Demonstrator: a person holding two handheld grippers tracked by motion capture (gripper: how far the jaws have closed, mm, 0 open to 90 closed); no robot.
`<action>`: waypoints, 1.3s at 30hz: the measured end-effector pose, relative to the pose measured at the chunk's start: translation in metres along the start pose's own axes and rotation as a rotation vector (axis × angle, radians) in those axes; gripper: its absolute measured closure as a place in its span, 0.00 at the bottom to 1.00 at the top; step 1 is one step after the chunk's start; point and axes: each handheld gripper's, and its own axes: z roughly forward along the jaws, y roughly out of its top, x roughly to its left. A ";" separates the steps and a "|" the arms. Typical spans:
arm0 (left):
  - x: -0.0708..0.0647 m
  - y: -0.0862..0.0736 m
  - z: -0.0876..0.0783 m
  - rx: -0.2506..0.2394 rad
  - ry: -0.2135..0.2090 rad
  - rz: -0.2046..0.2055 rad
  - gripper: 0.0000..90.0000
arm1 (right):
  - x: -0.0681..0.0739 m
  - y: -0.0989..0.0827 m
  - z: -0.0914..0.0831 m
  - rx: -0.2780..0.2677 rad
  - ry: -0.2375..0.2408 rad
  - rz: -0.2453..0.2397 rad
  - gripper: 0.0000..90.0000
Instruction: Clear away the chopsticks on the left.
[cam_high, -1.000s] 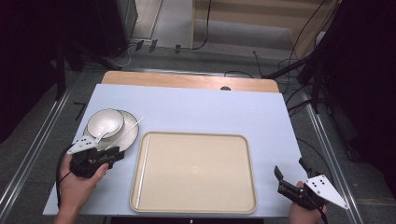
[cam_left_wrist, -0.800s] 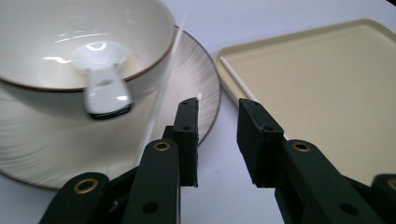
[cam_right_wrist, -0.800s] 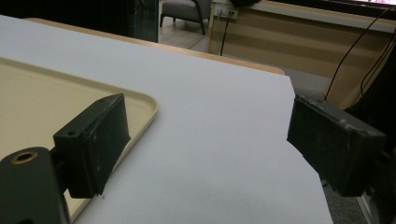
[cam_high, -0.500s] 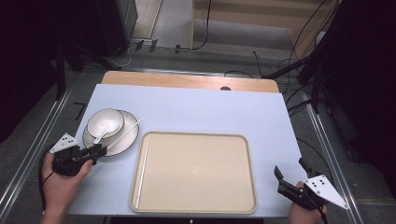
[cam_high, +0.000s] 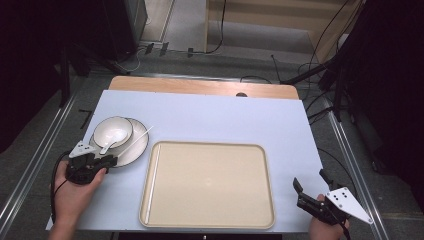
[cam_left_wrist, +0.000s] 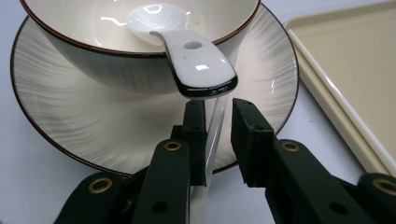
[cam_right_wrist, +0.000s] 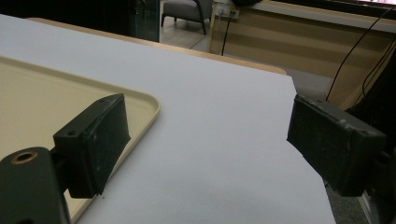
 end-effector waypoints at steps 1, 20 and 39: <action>0.000 0.000 0.001 0.004 0.006 0.001 0.84 | 0.000 0.000 0.000 -0.001 -0.001 0.000 0.15; -0.011 0.004 0.003 0.003 -0.045 0.045 0.95 | 0.000 -0.001 0.001 0.004 0.001 0.000 0.15; -0.035 0.010 -0.010 -0.045 -0.066 0.026 0.95 | 0.000 0.000 0.001 0.000 -0.001 0.001 0.15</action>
